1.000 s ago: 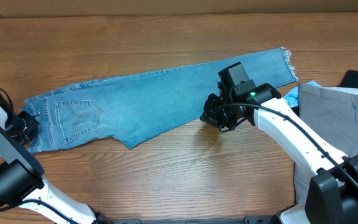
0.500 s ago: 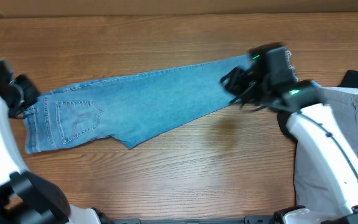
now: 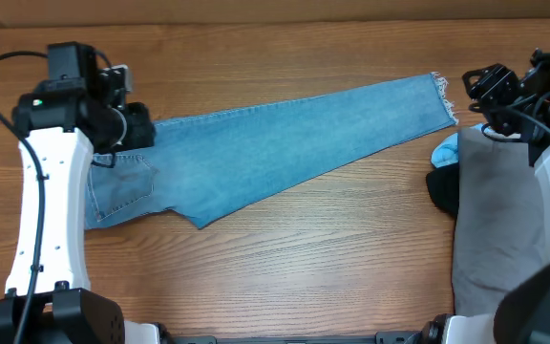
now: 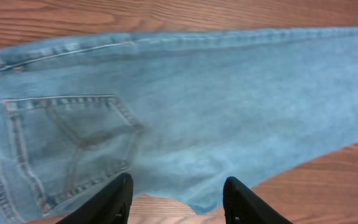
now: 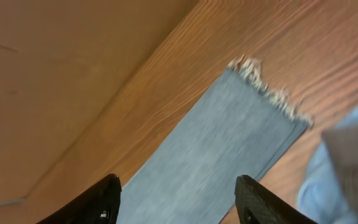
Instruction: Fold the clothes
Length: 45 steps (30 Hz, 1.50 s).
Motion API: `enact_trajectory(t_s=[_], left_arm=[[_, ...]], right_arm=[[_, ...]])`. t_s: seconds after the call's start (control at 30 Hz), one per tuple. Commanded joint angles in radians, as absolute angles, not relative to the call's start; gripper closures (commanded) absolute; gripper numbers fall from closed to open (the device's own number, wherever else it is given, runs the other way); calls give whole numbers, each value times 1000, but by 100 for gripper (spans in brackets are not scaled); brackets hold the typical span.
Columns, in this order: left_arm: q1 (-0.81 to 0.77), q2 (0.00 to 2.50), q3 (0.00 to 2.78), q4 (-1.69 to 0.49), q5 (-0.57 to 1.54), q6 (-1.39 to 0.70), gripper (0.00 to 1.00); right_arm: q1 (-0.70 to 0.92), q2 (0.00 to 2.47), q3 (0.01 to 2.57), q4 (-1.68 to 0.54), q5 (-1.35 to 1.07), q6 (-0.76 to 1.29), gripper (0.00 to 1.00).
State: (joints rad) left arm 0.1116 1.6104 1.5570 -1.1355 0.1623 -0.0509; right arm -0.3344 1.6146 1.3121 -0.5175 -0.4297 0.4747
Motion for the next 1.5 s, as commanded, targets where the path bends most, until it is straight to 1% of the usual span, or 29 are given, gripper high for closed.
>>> enact_trajectory(t_s=[0.0,0.37,0.5,0.6,0.73,0.83,0.97,1.03,1.07,1.1,1.13,1.17,1.23,1.27,1.37,1.47], left_arm=[[95,1618,1545,-1142,171,-51,49],[91,1629,1540,-1205,175,-52,49],[90,1630,1540,-1203,176,-52,50],[90,1632,1540,-1200,176,-52,49],[90,1632,1540,-1200,176,-52,50],[90,1635,1540,-1200,176,-52,50],[90,1648,1540,-1201,177,-53,50],[90,1658,1540,-1203,177,-56,50],[90,1663,1540,-1205,178,-59,50],[90,1667,1540,-1205,178,-59,50],[90,1674,1540,-1205,178,-59,50],[90,1679,1540,-1204,177,-59,49],[90,1689,1540,-1200,177,-59,50],[90,1696,1540,-1200,177,-59,49],[90,1711,1540,-1204,183,-60,49],[90,1723,1539,-1213,202,-59,50]], right_arm=[[-339,1702,1337,-469,-422,388,38],[-342,2007,1337,-232,-378,344,37],[-344,2051,1340,-228,-366,348,38],[-344,2055,1386,-300,-414,361,37],[-344,2055,1570,-533,-451,371,37],[-344,2056,1726,-655,-447,369,36],[-345,2056,1847,-723,-381,359,34],[-345,2056,1853,-725,-382,258,29],[-345,2057,1853,-735,-396,166,28],[-342,2061,1853,-765,-408,27,27],[-329,2065,1853,-821,-359,-107,27],[-316,2065,1853,-854,-278,-140,27],[-283,2070,1853,-895,-94,-146,24],[-263,2071,1853,-896,-43,-125,24],[-232,2071,1853,-875,-8,-28,16],[-229,2085,1853,-864,-10,30,16]])
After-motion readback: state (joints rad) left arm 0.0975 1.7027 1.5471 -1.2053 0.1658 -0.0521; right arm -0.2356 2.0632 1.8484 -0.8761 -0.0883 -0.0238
